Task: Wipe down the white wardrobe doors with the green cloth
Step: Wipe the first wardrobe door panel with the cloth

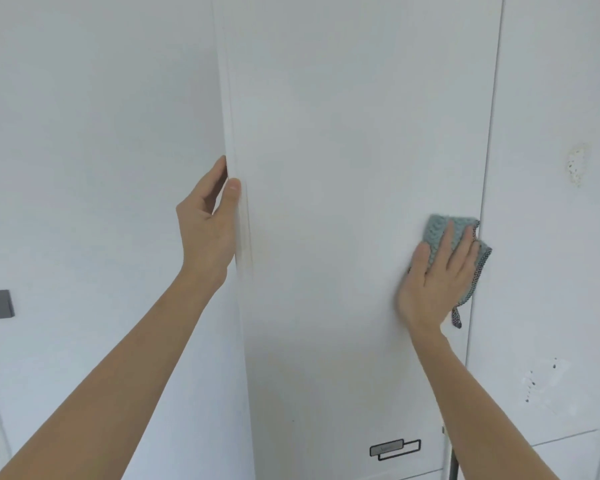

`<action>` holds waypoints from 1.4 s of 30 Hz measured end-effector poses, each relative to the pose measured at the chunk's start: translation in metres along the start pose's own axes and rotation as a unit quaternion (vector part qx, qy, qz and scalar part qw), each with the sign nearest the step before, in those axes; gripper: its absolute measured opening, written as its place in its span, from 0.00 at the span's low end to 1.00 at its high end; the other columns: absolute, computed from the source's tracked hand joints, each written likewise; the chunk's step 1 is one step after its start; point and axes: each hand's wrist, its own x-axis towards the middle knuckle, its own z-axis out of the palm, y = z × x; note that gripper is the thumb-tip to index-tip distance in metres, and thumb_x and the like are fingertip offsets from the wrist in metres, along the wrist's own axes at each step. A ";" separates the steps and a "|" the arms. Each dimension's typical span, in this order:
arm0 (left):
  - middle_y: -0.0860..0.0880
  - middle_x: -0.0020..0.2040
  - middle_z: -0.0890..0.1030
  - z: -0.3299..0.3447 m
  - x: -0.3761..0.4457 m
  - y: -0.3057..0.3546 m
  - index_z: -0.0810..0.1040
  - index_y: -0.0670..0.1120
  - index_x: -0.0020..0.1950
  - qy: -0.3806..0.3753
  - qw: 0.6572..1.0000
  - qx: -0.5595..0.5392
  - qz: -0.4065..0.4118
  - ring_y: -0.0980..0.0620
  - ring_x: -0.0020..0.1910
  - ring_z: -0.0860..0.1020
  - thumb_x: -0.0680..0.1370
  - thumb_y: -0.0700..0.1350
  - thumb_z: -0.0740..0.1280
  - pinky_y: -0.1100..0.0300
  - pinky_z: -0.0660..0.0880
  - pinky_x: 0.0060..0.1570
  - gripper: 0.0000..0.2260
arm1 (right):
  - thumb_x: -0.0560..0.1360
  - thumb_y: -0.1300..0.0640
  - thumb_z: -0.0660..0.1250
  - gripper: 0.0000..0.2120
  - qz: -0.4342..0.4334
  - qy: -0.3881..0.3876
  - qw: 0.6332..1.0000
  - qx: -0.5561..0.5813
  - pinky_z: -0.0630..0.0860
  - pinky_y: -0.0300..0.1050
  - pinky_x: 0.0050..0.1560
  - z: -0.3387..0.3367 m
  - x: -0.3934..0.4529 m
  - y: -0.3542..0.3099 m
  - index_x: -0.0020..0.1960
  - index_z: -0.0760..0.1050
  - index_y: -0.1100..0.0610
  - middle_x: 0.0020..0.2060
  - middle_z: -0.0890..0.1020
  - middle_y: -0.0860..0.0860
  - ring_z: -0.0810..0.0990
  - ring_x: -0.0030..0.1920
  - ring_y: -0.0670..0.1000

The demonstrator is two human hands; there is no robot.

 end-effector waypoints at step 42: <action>0.52 0.74 0.78 -0.015 -0.046 -0.009 0.73 0.43 0.78 -0.028 0.998 0.006 -0.060 0.56 0.74 0.74 0.83 0.35 0.68 0.51 0.70 0.76 0.23 | 0.86 0.47 0.50 0.26 -0.035 -0.020 0.999 -0.021 0.51 0.61 0.80 0.000 -0.051 0.016 0.82 0.57 0.52 0.82 0.57 0.55 0.52 0.82 0.59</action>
